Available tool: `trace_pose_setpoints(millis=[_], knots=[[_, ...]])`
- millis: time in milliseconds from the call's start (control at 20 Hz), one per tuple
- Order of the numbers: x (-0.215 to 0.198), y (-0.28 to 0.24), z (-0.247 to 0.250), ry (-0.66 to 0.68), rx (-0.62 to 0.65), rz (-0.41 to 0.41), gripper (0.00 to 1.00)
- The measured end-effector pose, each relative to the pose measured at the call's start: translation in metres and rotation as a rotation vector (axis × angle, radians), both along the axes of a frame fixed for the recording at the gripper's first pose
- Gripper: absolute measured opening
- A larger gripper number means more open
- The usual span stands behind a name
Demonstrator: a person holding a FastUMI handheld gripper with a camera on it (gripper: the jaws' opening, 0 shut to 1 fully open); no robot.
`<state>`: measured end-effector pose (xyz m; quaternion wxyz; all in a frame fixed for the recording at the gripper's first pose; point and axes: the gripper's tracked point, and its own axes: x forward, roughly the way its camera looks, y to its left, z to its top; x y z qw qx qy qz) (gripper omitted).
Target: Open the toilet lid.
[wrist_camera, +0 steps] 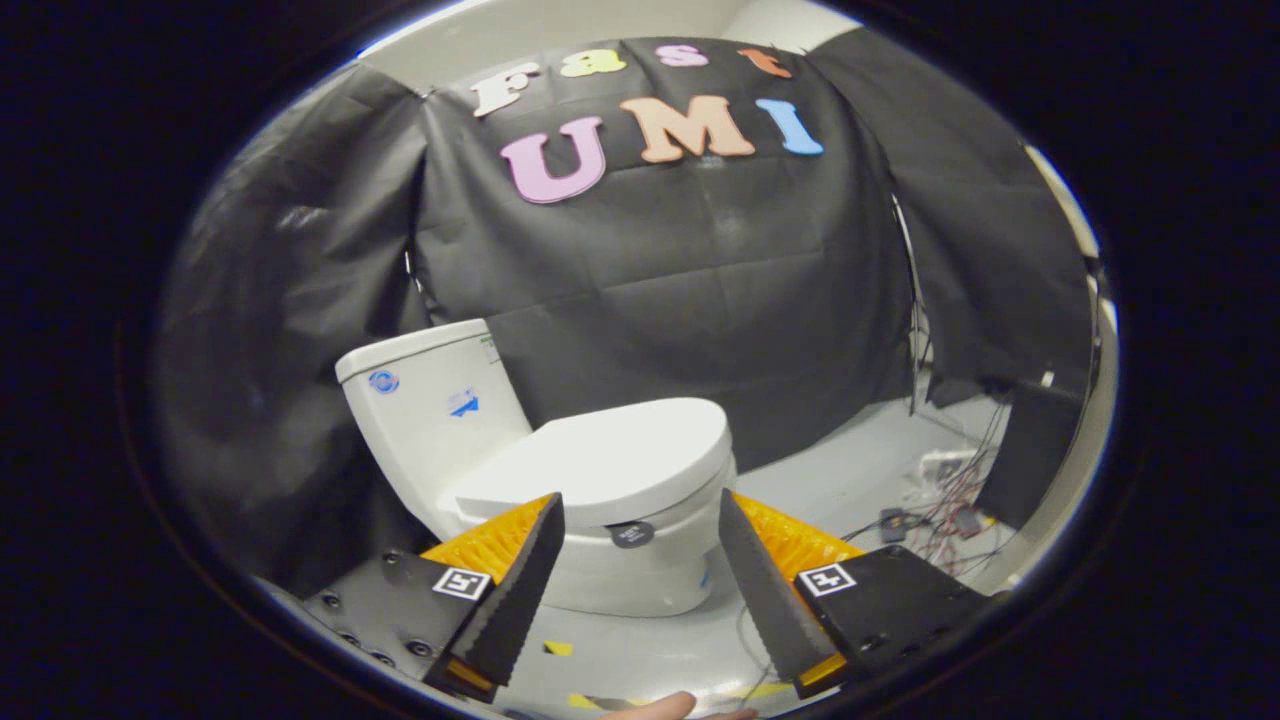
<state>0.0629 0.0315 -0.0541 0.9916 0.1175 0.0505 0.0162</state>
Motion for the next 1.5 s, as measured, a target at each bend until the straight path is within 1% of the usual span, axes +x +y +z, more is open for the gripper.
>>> trace_pose_setpoints(millis=[50, 100, 200, 300, 400, 500, 600, 700, 750, 800, 850, 900, 950, 1000, 1050, 1100, 1150, 1300, 1400, 1500], knots=[[0.006, -0.004, -0.005, 0.009, 0.045, -0.033, 0.96], [0.013, -0.004, -0.004, 0.001, 0.120, -0.059, 0.96], [0.032, 0.007, -0.002, -0.025, 0.299, -0.070, 0.95], [0.054, 0.019, -0.012, -0.006, 0.418, -0.069, 0.95], [0.077, 0.015, -0.041, 0.071, 0.517, -0.125, 0.96], [0.089, 0.013, -0.071, 0.162, 0.668, -0.184, 0.95], [0.098, 0.012, -0.086, 0.164, 0.830, -0.214, 0.95], [0.109, 0.019, -0.100, 0.150, 0.936, -0.220, 0.95], [0.114, 0.018, -0.111, 0.175, 0.958, -0.235, 0.95], [0.118, 0.024, -0.129, 0.240, 0.964, -0.248, 0.85], [0.112, 0.021, -0.134, 0.266, 0.983, -0.272, 0.75], [0.114, 0.017, -0.125, 0.230, 1.012, -0.267, 0.73], [0.120, 0.020, -0.122, 0.225, 1.037, -0.247, 0.65], [0.121, 0.028, -0.133, 0.287, 1.035, -0.235, 0.58], [0.126, 0.046, -0.140, 0.327, 1.035, -0.174, 0.51], [0.119, 0.051, -0.133, 0.345, 1.050, -0.155, 0.44], [0.135, 0.049, -0.128, 0.318, 1.068, -0.145, 0.37], [0.135, 0.053, -0.129, 0.358, 1.029, -0.180, 0.15], [0.135, 0.051, -0.128, 0.379, 0.967, -0.227, 0.15], [0.133, 0.049, -0.125, 0.403, 0.869, -0.258, 0.15]])
